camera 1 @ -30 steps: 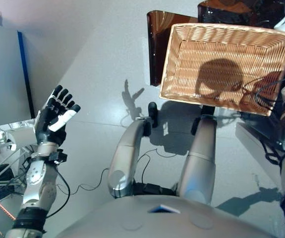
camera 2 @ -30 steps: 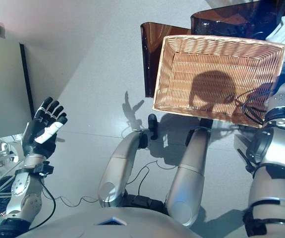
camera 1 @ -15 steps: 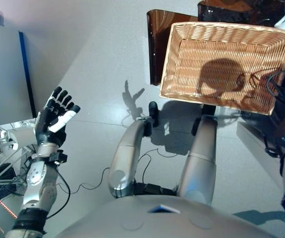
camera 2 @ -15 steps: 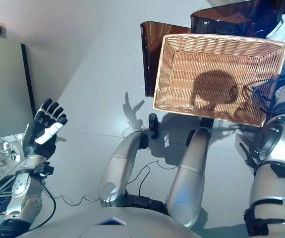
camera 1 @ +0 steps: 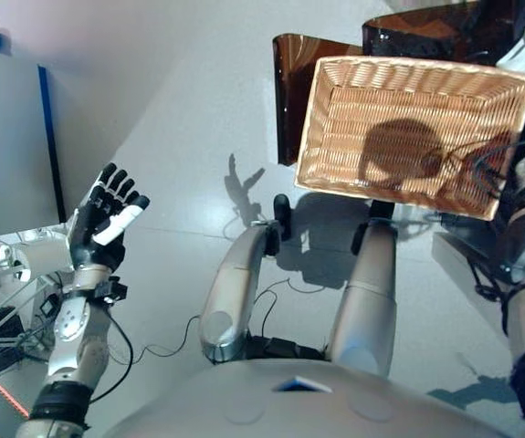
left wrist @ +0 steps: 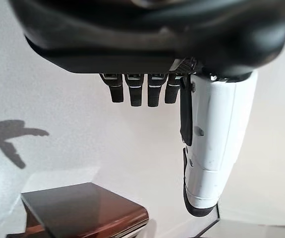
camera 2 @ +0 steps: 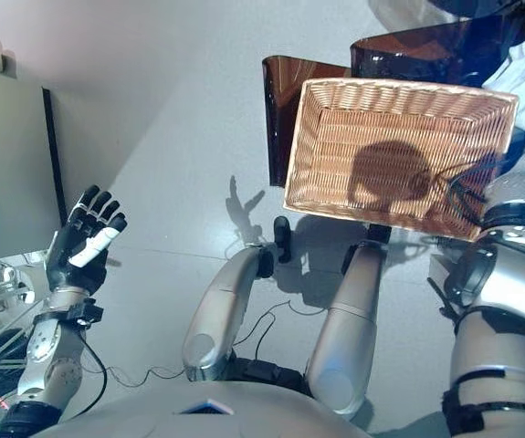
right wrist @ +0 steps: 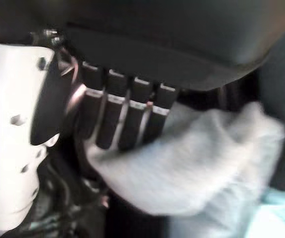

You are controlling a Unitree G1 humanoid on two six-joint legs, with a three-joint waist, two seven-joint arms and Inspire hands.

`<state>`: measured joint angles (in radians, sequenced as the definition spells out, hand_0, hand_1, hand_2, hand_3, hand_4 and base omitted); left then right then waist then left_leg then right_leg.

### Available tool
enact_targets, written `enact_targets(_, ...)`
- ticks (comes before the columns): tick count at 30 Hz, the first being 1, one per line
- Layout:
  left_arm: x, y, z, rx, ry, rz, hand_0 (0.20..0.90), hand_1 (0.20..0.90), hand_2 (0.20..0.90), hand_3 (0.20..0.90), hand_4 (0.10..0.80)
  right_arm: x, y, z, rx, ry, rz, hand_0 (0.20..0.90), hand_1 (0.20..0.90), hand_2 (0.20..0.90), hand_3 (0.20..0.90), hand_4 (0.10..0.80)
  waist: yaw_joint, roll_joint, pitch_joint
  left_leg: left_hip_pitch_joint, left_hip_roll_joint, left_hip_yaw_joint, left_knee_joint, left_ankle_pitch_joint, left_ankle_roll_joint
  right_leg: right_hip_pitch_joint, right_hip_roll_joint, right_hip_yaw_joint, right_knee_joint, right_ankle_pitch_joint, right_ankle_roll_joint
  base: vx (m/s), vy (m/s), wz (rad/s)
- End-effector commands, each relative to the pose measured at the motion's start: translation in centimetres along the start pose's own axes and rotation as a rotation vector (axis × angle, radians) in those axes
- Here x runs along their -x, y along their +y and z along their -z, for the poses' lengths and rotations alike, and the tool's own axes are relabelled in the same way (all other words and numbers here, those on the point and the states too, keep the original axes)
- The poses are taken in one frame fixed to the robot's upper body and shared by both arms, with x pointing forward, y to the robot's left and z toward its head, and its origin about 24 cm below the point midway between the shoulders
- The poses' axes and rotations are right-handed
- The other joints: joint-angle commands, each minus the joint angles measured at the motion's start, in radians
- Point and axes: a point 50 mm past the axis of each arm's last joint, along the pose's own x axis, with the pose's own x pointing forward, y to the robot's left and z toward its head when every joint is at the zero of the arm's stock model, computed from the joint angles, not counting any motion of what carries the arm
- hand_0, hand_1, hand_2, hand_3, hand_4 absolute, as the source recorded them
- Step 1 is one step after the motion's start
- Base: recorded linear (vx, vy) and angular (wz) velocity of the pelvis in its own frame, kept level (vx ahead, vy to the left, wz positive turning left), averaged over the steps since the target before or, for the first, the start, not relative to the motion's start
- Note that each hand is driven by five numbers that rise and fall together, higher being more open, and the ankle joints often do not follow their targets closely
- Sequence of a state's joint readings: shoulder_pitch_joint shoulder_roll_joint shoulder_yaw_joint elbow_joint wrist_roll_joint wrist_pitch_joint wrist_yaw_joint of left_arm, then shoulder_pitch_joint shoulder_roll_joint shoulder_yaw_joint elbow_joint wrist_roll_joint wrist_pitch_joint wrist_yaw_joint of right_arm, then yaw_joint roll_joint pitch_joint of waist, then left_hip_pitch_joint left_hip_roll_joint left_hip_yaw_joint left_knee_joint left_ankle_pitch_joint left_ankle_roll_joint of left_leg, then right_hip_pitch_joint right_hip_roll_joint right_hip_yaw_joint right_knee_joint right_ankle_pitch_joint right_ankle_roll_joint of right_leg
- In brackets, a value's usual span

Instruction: Pick up the clothes and place them into the washing machine

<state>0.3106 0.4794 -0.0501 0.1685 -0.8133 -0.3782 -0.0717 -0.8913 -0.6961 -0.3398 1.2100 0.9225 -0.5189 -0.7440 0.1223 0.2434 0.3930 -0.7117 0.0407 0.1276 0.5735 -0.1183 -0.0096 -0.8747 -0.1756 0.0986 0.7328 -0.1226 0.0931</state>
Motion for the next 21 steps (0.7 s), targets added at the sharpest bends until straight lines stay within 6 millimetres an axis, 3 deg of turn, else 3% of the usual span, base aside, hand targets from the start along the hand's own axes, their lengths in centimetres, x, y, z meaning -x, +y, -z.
enact_targets(1, 1.1, 3.7, -1.6, -0.084, -0.081, -0.117, 0.900, 0.900, 0.900, 0.900, 0.800, -1.6, -1.2, -3.0, 0.223, -0.277, -0.153, 0.900, 0.900, 0.900, 0.900, 0.800, -0.024, -0.057, -0.112, -0.029, 0.008, 0.008, -0.143, 0.104, -0.024, 0.023, 0.033, -0.049, -0.027, -0.012, -0.046, 0.030, -0.018, 0.03)
enact_targets(5, 0.9, 3.7, -2.0, -0.089, -0.108, -0.113, 0.900, 0.900, 0.900, 0.900, 0.800, -1.1, -3.0, -0.1, 0.431, -0.256, -0.273, 0.900, 0.900, 0.900, 0.900, 0.800, -0.024, -0.077, -0.110, -0.002, 0.002, -0.001, -0.158, 0.109, -0.022, 0.063, 0.031, -0.058, -0.061, 0.002, -0.040, 0.008, -0.003, 0.00)
enact_targets(14, 1.3, 4.3, -2.2, -0.106, -0.127, -0.136, 0.900, 0.900, 0.900, 0.900, 0.800, 0.4, -5.7, 3.8, 0.772, -0.247, -0.464, 0.900, 0.900, 0.900, 0.900, 0.800, -0.019, -0.090, -0.112, 0.006, 0.002, -0.008, -0.160, 0.114, -0.017, 0.079, 0.033, -0.060, -0.079, 0.018, -0.038, 0.000, 0.002, 0.00)
enact_targets(18, 1.3, 4.2, -2.0, -0.101, -0.130, -0.129, 0.900, 0.900, 0.900, 0.900, 0.800, 1.1, -8.1, 6.2, 1.032, -0.237, -0.558, 0.900, 0.900, 0.900, 0.900, 0.800, -0.016, -0.100, -0.119, 0.032, 0.004, -0.013, -0.172, 0.117, -0.015, 0.113, 0.031, -0.067, -0.106, 0.025, -0.036, 0.004, 0.000, -0.01)
enact_targets(21, 1.3, 4.0, -1.8, -0.098, -0.131, -0.126, 0.900, 0.900, 0.900, 0.900, 0.800, 1.5, -9.9, 7.5, 1.118, -0.204, -0.578, 0.900, 0.900, 0.900, 0.900, 0.800, -0.015, -0.109, -0.123, 0.064, 0.003, -0.019, -0.185, 0.114, -0.015, 0.154, 0.031, -0.074, -0.134, 0.030, -0.031, 0.059, 0.000, -0.06)
